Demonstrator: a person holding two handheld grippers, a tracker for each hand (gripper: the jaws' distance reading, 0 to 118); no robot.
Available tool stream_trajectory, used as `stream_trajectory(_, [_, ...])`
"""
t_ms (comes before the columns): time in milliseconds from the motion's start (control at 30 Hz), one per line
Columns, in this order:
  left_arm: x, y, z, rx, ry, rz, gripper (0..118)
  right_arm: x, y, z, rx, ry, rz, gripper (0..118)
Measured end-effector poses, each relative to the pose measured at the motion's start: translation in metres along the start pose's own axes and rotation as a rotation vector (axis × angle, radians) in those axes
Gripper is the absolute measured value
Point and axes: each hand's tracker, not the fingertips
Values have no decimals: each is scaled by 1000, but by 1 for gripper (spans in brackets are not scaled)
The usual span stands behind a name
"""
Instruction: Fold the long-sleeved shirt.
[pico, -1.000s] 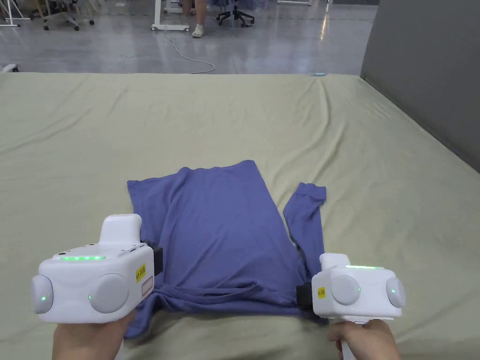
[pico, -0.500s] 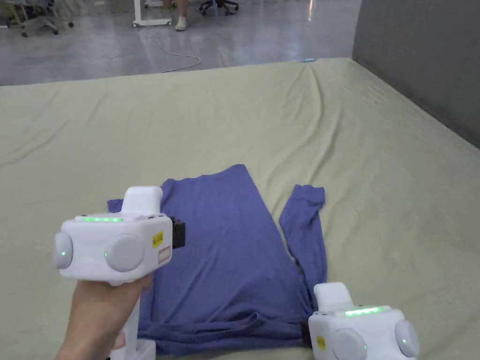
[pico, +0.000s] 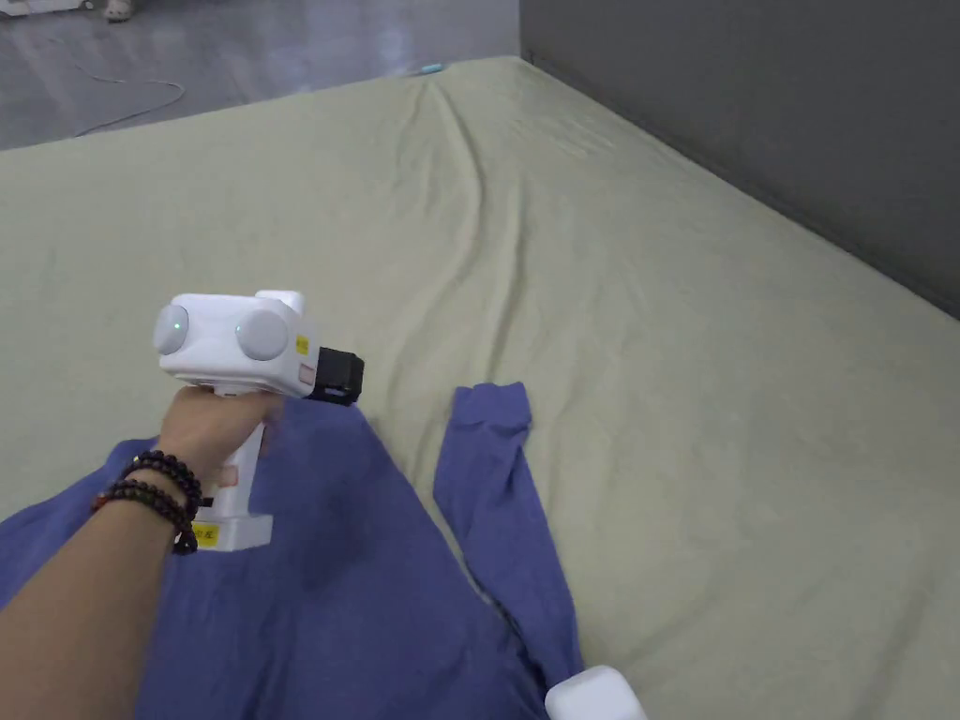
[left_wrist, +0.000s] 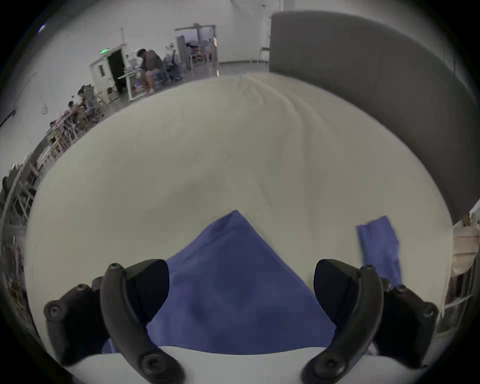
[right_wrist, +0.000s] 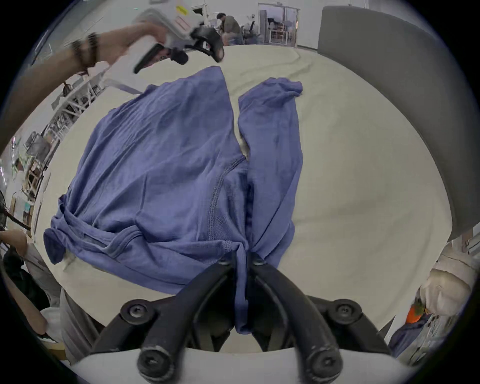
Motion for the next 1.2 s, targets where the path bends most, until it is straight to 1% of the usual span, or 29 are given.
stream_trajectory(100, [-5,-4,-27,-85,30,34,113,1,-2,0,0,6,-11,2])
stream_trajectory(133, [-7,-8,-28,-104,27,51,107,0,-3,-1,1,5,-10,2])
stream_trajectory(167, [-9,-13,-25,-76,5,73,99,-1,-4,-2,3,1,-2,2])
stream_trajectory(200, [-9,-12,-16,-45,10,86,96,-2,-5,-3,6,-4,13,2])
stream_trajectory(233, [-9,-12,-7,-46,13,77,73,-3,-5,-3,6,-7,18,2])
stream_trajectory(267, [-11,-10,3,5,-29,51,35,-3,-4,-3,5,-8,16,2])
stream_trajectory(300, [-11,-13,11,17,-46,45,0,-2,-4,-2,5,-8,15,2])
stream_trajectory(400, [-15,-19,20,-12,-35,35,0,0,-7,-3,12,1,7,2])
stream_trajectory(467, [-21,-28,37,4,-14,80,0,2,-8,-2,20,13,-12,2])
stream_trajectory(533, [-35,-31,67,54,-38,180,0,7,-8,11,42,36,-47,3])
stream_trajectory(567, [-41,-36,85,92,-55,201,0,10,-7,19,65,49,-61,3])
stream_trajectory(667, [-66,-46,157,203,-82,227,0,24,15,56,203,91,-56,3])
stream_trajectory(700, [-75,-52,185,249,-76,225,0,29,29,68,244,96,-54,3])
stream_trajectory(833, [-112,-71,296,404,-6,286,0,40,95,118,424,12,13,3])
stream_trajectory(867, [-123,-76,326,446,15,314,0,39,119,133,466,9,36,2])
stream_trajectory(933, [-142,-85,377,532,48,359,0,39,160,158,537,16,42,2])
stream_trajectory(1033, [-166,-97,446,633,81,435,0,35,227,194,607,12,83,2])
stream_trajectory(1133, [-180,-103,500,707,88,497,0,26,288,236,675,21,81,3])
stream_trajectory(1200, [-185,-99,531,741,89,504,0,16,331,267,711,39,79,3])
